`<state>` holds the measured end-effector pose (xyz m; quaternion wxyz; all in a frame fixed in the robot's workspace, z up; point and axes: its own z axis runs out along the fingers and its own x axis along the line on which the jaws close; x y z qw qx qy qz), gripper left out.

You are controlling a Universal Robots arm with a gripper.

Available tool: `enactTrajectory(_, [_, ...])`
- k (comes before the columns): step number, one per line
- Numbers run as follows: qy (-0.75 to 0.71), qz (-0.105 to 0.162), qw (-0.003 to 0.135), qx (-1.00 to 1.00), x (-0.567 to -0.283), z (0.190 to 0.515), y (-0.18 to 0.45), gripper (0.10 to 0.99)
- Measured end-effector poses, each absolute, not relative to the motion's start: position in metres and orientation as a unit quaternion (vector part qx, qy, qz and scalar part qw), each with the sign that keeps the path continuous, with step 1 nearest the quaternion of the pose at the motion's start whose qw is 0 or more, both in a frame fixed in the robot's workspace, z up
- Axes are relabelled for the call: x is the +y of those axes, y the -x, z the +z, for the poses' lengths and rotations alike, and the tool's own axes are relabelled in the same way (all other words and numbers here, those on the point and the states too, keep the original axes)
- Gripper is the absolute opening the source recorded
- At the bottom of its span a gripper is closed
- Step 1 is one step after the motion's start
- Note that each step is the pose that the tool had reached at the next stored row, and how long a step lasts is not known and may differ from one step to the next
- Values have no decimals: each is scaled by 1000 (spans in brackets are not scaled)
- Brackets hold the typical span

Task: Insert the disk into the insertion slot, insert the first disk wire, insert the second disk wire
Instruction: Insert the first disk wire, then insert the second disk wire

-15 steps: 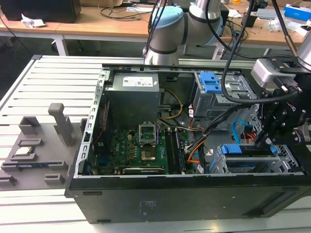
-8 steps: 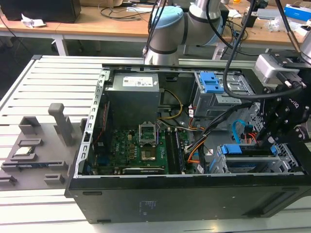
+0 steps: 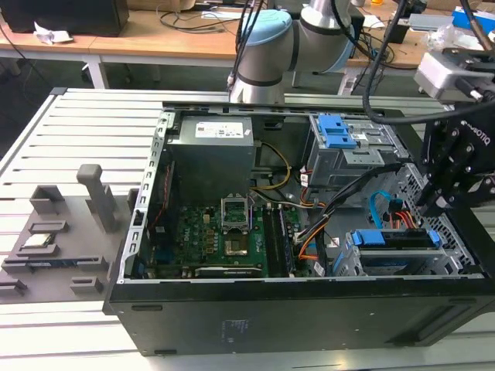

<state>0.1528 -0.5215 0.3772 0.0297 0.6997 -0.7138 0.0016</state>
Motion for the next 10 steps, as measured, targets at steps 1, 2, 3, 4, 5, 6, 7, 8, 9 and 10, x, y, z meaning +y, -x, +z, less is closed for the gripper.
enactTrajectory(1, [-700,2,30,-714,-521,381,-153,161])
enactTrajectory(2, [-700,2,30,-714,-521,383,-153,106])
enactTrajectory(3, [-700,2,30,-714,-521,384,-153,106])
enactTrajectory(4, [-700,2,30,-714,-521,387,-153,106])
enactTrajectory(5, [-700,2,30,-714,-521,390,-153,106])
enactTrajectory(6, [-700,1,30,-714,-522,391,-153,106])
enactTrajectory(7, [-700,1,30,-714,-521,391,-153,106])
enactTrajectory(8, [-700,2,30,-714,-521,391,-153,106])
enactTrajectory(9, [-700,2,30,-714,-521,391,-153,106])
enactTrajectory(10, [-700,2,30,-714,-521,392,-153,106])
